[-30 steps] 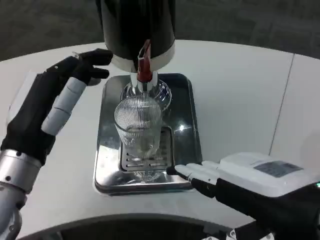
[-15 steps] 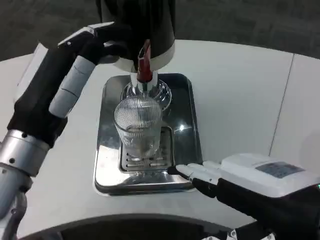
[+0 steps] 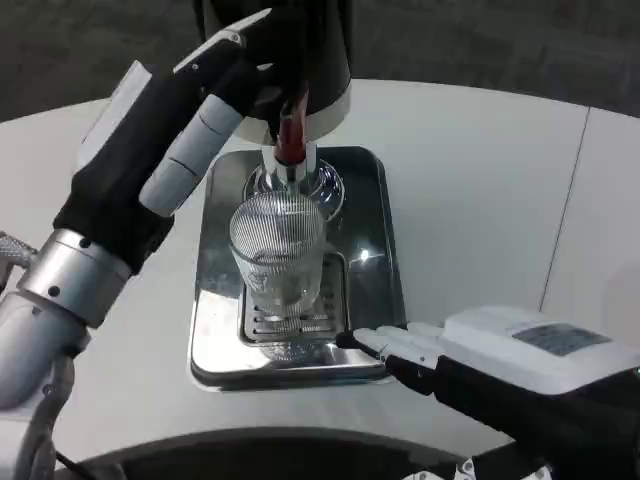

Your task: Grasp the cup under the faucet to collect the drink, then remove the cup.

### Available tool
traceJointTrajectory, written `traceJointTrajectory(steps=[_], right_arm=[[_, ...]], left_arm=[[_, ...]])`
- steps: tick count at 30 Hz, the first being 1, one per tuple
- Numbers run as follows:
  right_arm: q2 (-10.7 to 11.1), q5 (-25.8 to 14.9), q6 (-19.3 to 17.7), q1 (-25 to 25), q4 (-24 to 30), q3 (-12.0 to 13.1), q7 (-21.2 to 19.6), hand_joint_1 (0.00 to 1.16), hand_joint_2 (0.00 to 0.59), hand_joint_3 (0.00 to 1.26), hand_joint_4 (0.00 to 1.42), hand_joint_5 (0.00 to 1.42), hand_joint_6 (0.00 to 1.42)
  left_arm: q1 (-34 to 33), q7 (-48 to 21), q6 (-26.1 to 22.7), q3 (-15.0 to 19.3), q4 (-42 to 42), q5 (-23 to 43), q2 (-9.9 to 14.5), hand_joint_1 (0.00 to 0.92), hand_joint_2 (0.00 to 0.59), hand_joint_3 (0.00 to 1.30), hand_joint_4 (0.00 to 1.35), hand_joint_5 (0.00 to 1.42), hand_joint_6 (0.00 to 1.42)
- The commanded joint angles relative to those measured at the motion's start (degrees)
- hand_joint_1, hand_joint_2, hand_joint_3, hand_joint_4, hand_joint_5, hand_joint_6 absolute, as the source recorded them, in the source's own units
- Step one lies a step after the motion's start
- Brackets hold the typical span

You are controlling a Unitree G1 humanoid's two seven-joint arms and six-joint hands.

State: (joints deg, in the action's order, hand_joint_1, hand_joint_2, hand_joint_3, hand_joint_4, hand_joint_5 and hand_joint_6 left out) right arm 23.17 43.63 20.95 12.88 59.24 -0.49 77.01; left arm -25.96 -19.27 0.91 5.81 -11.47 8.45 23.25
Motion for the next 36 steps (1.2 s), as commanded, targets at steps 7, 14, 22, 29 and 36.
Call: traceJointTrajectory(steps=[7, 14, 22, 29, 36], right_arm=[[-0.14, 0.66, 0.31, 0.11, 0.76, -0.47, -0.03, 0.46, 0.454, 0.00, 0.00, 0.00, 0.00], [-0.24, 0.57, 0.34, 0.13, 0.76, -0.25, -0.03, 0.46, 0.454, 0.00, 0.00, 0.00, 0.00], [-0.68, 0.39, 0.32, -0.20, 0.76, -0.09, -0.21, 0.46, 0.454, 0.00, 0.00, 0.00, 0.00], [-1.44, 0.56, 0.22, -0.47, 0.76, 0.00, -0.24, 0.46, 0.454, 0.00, 0.00, 0.00, 0.00], [-2.48, 1.49, 0.83, -0.86, 0.76, -0.01, 0.02, 0.46, 0.454, 0.00, 0.00, 0.00, 0.00]], left_arm=[[-2.70, -3.59, -0.54, -2.21, 3.92, -0.61, 0.38, 0.000, 0.089, 0.17, 0.13, 0.22, 0.16], [-3.64, -5.77, 0.30, -3.86, 5.91, -1.22, 0.77, 0.000, 0.093, 0.16, 0.10, 0.19, 0.14], [-4.45, -7.54, 4.87, -5.76, 5.36, -6.15, 3.73, 0.000, 0.084, 0.14, 0.08, 0.17, 0.11], [-4.69, -7.79, 9.77, -6.59, 7.81, -10.58, 6.00, 0.000, 0.090, 0.13, 0.08, 0.17, 0.11], [-4.81, -8.02, 13.51, -7.27, 11.09, -12.27, 7.21, 0.000, 0.093, 0.13, 0.07, 0.17, 0.11]])
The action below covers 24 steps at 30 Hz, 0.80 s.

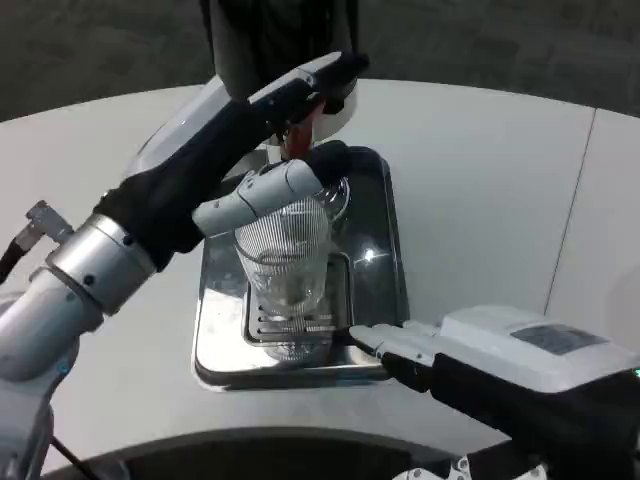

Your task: Grasp the cup under the faucet to collect the drink, then remove the cup.

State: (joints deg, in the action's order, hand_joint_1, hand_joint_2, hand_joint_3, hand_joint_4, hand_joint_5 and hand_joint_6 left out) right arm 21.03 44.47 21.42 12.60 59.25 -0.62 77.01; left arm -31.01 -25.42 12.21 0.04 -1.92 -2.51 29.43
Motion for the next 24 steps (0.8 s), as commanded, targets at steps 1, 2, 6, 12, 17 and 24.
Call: traceJointTrajectory(steps=[1, 2, 6, 12, 17, 24], right_arm=[[-0.41, 0.77, 0.46, -0.56, 0.75, 0.03, 0.03, 0.46, 0.454, 0.00, 0.00, 0.00, 0.00], [-0.47, 0.84, 0.59, -0.54, 0.75, -0.05, 0.03, 0.46, 0.454, 0.00, 0.00, 0.00, 0.00], [-0.48, 0.80, 1.25, -0.86, 0.75, -0.24, -0.39, 0.46, 0.454, 0.00, 0.00, 0.00, 0.00], [-0.07, 0.38, 2.04, -1.31, 0.75, -0.49, -1.38, 0.46, 0.462, 0.00, 0.00, 0.00, 0.00], [0.41, 0.19, 2.85, -1.25, 0.75, -0.91, -1.87, 0.49, 0.467, 0.00, 0.00, 0.00, 0.00], [0.82, 0.14, 3.72, -1.41, 0.75, -1.36, -2.55, 0.50, 0.466, 0.00, 0.00, 0.00, 0.00]], left_arm=[[0.23, -1.83, 2.59, -1.67, 1.92, -1.64, 1.20, 0.000, 0.093, 0.13, 0.08, 0.17, 0.11], [0.22, -1.78, 2.86, -1.82, 2.20, -1.82, 1.34, 0.000, 0.093, 0.13, 0.08, 0.17, 0.11], [0.09, -1.58, 3.75, -2.46, 3.30, -2.50, 1.74, 0.000, 0.097, 0.13, 0.08, 0.16, 0.10], [-0.60, -1.31, 4.71, -3.40, 4.23, -3.64, 1.35, 0.000, 0.099, 0.14, 0.07, 0.16, 0.10], [-1.24, -1.09, 5.29, -3.90, 4.58, -4.44, 1.19, 0.000, 0.106, 0.14, 0.07, 0.16, 0.08], [-1.85, -0.87, 6.93, -4.91, 5.00, -6.32, 1.85, 0.000, 0.110, 0.14, 0.07, 0.16, 0.08]])
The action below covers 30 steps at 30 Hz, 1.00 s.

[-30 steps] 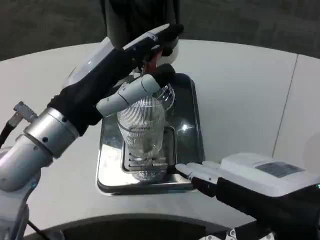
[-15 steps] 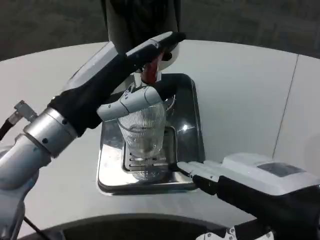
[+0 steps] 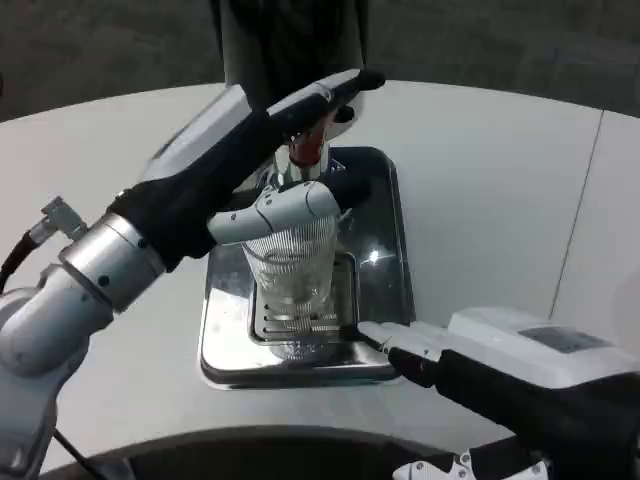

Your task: Grasp the cup under the faucet to collect the drink, then remove the cup.

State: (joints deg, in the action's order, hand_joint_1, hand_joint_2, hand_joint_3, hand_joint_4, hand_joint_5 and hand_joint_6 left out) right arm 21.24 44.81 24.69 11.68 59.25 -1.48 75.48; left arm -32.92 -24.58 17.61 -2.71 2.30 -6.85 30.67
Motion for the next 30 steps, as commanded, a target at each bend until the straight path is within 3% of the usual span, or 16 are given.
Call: traceJointTrajectory(steps=[1, 11, 17, 19, 21, 25, 30], right_arm=[[0.63, -0.20, 0.53, -0.57, 0.75, -0.64, -1.19, 0.50, 0.466, 0.00, 0.00, 0.00, 0.00], [1.82, -0.39, 2.78, -0.87, 0.75, -3.44, -4.10, 0.51, 0.471, 0.00, 0.00, 0.00, 0.00], [0.94, -0.21, 4.37, -2.81, -0.39, -4.36, -10.08, 0.60, 0.441, 0.02, 0.00, 0.00, 0.00], [0.11, -0.30, 4.11, -3.72, -1.46, -4.76, -13.84, 0.65, 0.407, 0.06, 0.00, 0.00, 0.00], [-3.06, -1.32, 3.18, -6.57, -3.37, -3.79, -21.36, 0.72, 0.329, 0.02, 0.01, 0.00, 0.00], [-8.75, -5.80, 1.71, -11.42, -7.55, -0.17, -34.79, 0.77, 0.264, 0.00, 0.00, 0.00, 0.00], [-11.62, -10.50, -0.55, -12.59, -13.36, 1.10, -44.80, 0.79, 0.229, 0.00, 0.00, 0.00, 0.00]], left_arm=[[0.03, -1.68, 1.72, -2.28, 0.80, -2.29, 0.69, 0.000, 0.111, 0.14, 0.07, 0.16, 0.08], [-0.40, 0.03, 4.18, -3.67, 1.29, -7.22, 1.84, 0.000, 0.114, 0.14, 0.08, 0.16, 0.07], [-0.86, 0.29, 3.75, -3.20, 3.31, -5.69, 1.34, 0.000, 0.115, 0.14, 0.08, 0.16, 0.07], [-0.93, 0.31, 3.65, -3.11, 3.67, -5.29, 1.21, 0.000, 0.115, 0.14, 0.08, 0.16, 0.07], [-1.00, 0.45, 3.66, -2.98, 3.61, -5.25, 1.24, 0.000, 0.109, 0.13, 0.08, 0.16, 0.07], [-0.76, 0.33, 3.63, -2.72, 3.63, -4.91, 1.41, 0.000, 0.110, 0.06, 0.07, 0.16, 0.07], [-0.79, 0.50, 3.88, -2.73, 4.20, -4.79, 1.17, 0.000, 0.111, 0.05, 0.07, 0.15, 0.07]])
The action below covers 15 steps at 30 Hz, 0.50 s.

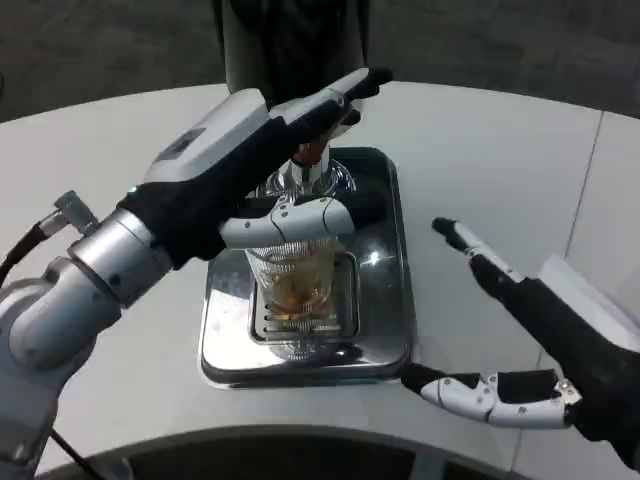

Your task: Grasp the cup under the faucet to collect the drink, then remove the cup.

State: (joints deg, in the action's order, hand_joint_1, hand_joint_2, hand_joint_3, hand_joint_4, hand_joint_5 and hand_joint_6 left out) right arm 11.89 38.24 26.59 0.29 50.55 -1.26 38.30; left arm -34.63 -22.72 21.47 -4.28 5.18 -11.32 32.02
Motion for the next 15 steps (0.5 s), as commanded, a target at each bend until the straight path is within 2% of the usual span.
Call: traceJointTrajectory(steps=[1, 7, 10, 15], right_arm=[[-2.66, -4.75, -2.87, -1.38, -5.74, 0.90, -9.07, 0.79, 0.224, 0.00, 0.00, 0.00, 0.00], [-3.88, -9.84, -5.12, -1.65, -11.39, -0.28, -15.88, 0.80, 0.205, 0.00, 0.00, 0.00, 0.01], [-4.92, -13.09, -8.32, -1.10, -16.64, -1.33, -19.21, 0.80, 0.186, 0.00, 0.00, 0.00, 0.00], [-5.64, -16.03, -12.94, 0.44, -23.51, -3.01, -23.76, 0.81, 0.181, 0.00, 0.00, 0.00, 0.00]], left_arm=[[0.89, -1.35, 0.02, -1.17, 1.36, -0.33, -0.21, 0.000, 0.111, 0.05, 0.07, 0.15, 0.07], [0.73, -1.25, 0.17, -1.17, 2.11, -0.41, -0.27, 0.000, 0.111, 0.05, 0.07, 0.15, 0.07], [0.52, -1.16, 0.44, -1.29, 2.77, -0.60, -0.35, 0.000, 0.111, 0.05, 0.07, 0.15, 0.06], [0.30, -0.73, 0.52, -1.48, 3.40, -0.76, -0.68, 0.000, 0.121, 0.04, 0.06, 0.15, 0.06]])
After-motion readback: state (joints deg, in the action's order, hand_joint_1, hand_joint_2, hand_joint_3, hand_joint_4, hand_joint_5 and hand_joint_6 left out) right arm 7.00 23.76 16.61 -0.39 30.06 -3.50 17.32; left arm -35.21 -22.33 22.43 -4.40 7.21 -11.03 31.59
